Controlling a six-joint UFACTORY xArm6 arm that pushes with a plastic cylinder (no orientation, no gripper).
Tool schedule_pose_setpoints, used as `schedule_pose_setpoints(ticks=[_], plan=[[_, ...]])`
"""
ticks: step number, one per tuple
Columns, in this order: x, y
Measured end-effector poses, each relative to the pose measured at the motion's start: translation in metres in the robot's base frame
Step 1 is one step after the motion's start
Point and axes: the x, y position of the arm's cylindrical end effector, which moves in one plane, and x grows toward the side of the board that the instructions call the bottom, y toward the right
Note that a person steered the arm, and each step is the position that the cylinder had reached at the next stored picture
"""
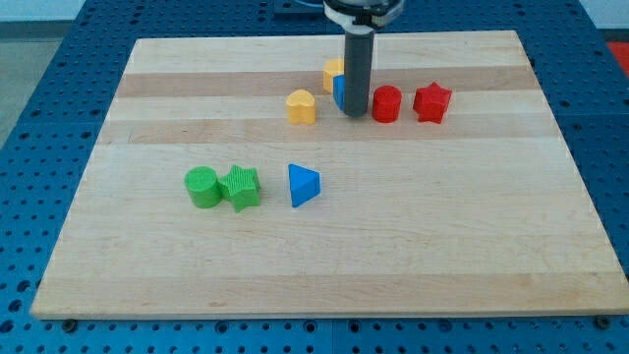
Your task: Slide the triangle bottom right of the green star
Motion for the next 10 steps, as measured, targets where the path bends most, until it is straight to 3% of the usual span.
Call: schedule_pose_setpoints(ticks=[1, 2, 5, 7, 8, 9, 10], plan=[[-0.006, -0.003], [0.023, -0.006], [0.163, -0.092], [0.154, -0.059], [0.142, 0.016], [0.195, 0.016], [0.219, -0.037]])
